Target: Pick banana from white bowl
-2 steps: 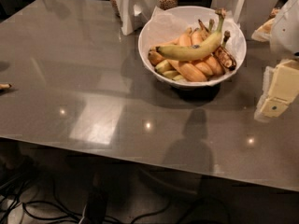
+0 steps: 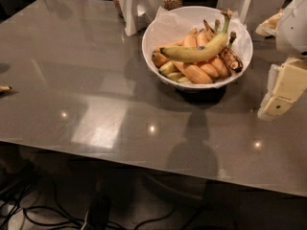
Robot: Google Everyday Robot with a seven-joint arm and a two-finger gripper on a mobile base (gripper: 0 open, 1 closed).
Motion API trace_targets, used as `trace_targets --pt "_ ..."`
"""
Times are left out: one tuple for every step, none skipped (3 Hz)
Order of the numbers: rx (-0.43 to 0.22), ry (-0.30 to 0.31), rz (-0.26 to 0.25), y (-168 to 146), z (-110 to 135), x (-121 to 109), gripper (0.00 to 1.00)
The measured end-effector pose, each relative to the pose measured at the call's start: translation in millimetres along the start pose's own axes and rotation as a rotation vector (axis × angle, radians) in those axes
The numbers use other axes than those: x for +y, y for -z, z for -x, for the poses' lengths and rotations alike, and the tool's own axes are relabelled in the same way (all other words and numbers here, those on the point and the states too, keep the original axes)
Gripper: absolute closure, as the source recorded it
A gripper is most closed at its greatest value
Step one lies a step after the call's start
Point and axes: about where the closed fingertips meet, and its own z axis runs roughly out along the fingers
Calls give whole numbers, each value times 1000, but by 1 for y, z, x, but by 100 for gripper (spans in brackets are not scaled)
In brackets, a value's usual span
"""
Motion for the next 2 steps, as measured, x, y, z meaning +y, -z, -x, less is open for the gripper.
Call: trace_targets --pt "-107 66 -84 1 16 -19 0" --pt "-228 161 -171 5 41 -43 0"
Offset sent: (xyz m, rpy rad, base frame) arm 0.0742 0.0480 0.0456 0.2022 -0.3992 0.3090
